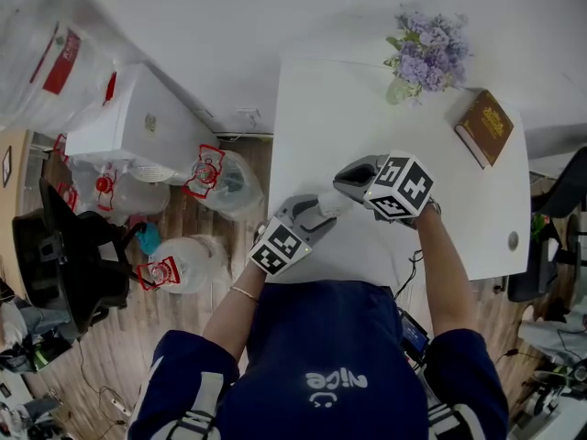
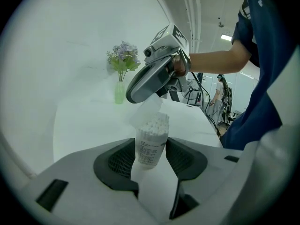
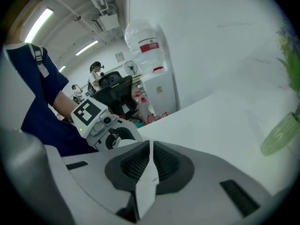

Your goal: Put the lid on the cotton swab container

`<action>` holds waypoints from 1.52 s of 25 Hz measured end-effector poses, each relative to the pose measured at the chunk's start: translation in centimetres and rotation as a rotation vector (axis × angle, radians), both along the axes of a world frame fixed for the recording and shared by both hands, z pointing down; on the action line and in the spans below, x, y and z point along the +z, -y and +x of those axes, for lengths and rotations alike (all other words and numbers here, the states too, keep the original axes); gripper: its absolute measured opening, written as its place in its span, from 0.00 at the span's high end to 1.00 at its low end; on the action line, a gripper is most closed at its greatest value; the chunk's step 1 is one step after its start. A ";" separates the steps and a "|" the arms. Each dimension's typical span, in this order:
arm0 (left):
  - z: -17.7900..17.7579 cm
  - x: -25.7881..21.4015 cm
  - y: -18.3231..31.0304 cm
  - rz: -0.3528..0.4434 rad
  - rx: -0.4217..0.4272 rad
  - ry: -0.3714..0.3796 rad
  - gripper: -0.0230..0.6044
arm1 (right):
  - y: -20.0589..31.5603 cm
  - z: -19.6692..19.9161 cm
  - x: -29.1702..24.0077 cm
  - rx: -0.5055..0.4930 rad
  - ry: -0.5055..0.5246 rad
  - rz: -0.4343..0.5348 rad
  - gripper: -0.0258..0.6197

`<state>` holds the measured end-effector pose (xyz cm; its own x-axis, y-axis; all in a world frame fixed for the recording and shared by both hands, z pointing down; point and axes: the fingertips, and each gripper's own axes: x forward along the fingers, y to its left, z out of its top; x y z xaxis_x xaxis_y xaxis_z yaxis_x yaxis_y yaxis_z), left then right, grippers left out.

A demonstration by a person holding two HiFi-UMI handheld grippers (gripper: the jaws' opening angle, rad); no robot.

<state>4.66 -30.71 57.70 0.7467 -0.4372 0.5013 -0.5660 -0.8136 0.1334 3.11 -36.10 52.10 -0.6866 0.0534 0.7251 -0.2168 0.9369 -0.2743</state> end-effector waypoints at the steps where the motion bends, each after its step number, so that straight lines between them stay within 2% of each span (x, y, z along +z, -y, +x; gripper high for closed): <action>1: 0.0 0.0 0.0 0.001 0.000 0.001 0.62 | -0.2 0.0 -0.1 0.016 0.011 -0.001 0.87; 22: 0.1 0.1 -0.3 0.019 -0.005 0.022 0.62 | -4.3 1.7 -0.3 0.232 0.129 0.040 0.87; 29: 0.3 0.2 -0.3 0.033 -0.008 0.032 0.62 | -4.6 2.1 -0.2 0.282 0.118 0.094 0.87; 34: 0.2 0.2 -0.3 0.038 -0.011 0.036 0.62 | -4.7 2.0 -0.1 0.319 0.092 0.170 0.87; 38: 0.2 0.3 -0.3 0.048 -0.011 0.041 0.62 | -4.8 2.0 -0.1 0.369 0.111 0.183 0.87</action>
